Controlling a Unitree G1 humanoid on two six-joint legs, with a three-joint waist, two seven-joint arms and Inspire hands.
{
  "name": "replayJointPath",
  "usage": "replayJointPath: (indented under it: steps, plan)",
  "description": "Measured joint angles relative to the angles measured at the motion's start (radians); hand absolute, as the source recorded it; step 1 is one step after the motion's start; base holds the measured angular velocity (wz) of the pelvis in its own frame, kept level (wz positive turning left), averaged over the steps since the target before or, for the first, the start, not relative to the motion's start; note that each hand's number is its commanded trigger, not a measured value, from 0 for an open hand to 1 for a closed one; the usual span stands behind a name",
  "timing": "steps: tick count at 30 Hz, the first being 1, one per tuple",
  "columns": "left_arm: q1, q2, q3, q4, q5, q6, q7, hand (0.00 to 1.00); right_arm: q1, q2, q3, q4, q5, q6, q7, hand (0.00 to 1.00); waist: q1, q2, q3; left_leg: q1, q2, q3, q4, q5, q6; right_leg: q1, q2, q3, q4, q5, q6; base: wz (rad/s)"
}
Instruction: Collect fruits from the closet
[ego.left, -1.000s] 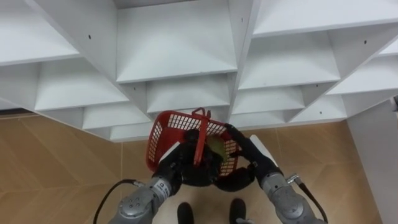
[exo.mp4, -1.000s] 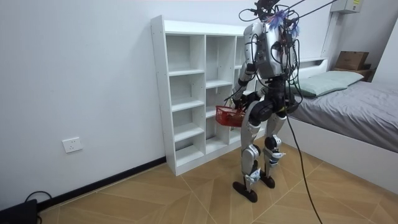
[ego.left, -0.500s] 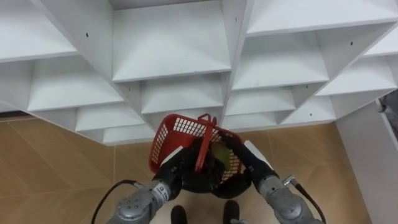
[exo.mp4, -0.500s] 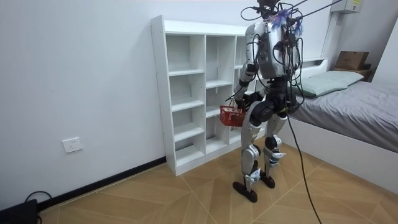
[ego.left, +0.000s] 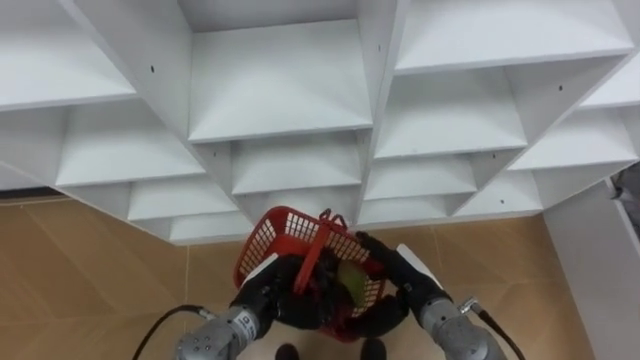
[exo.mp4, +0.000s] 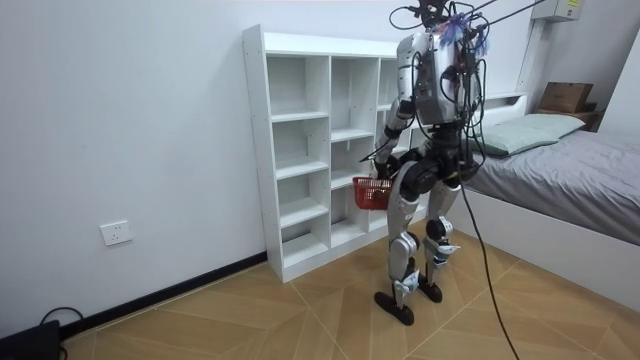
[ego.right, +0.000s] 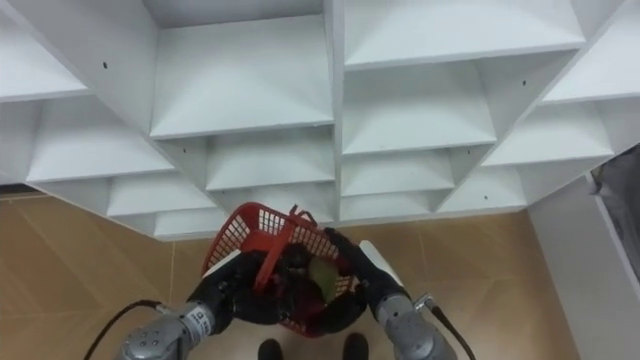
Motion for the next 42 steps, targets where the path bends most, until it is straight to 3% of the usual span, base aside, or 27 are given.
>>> replayJointPath:
  steps: [9,13,21,36,42]
  plan:
    - [0.012,0.011,0.002,0.114,0.051,-0.007,0.050,1.00,0.049,-0.016,-0.006,0.054,0.077,-0.027,-0.009,0.00,-0.025,0.001,-0.0030,0.080,-0.015,-0.031,-0.030,-0.001,0.000,0.089,-0.005,-0.009,-0.017,-0.019,0.013,0.10]
    - [0.043,0.015,0.048,0.155,0.051,-0.013,0.082,1.00,0.086,-0.038,-0.021,0.060,0.077,-0.026,-0.030,0.00,-0.027,-0.007,-0.0109,0.097,-0.016,-0.030,-0.032,-0.002,0.000,0.104,-0.006,-0.010,-0.016,-0.024,0.014,0.02]
    - [0.099,0.016,0.155,0.178,0.054,-0.017,0.101,1.00,0.140,-0.036,-0.080,0.050,0.073,-0.027,-0.035,0.00,-0.027,-0.027,-0.0188,0.169,-0.016,-0.029,-0.052,-0.005,-0.004,0.166,0.004,-0.004,-0.020,-0.035,0.016,-0.02]
    - [0.188,0.025,0.225,0.142,0.077,-0.033,0.125,1.00,0.201,-0.038,-0.188,0.036,0.072,-0.033,-0.083,0.00,-0.029,-0.034,-0.0189,0.249,-0.014,-0.033,-0.071,-0.021,-0.009,0.246,0.009,-0.009,-0.049,-0.041,0.017,0.00]
    - [0.180,0.026,0.282,0.231,0.070,-0.035,0.165,1.00,0.220,-0.042,-0.205,0.134,0.117,-0.033,-0.106,0.00,-0.027,-0.048,-0.0145,0.287,-0.014,-0.038,-0.075,-0.033,-0.011,0.291,0.012,-0.010,-0.069,-0.051,0.021,0.03]
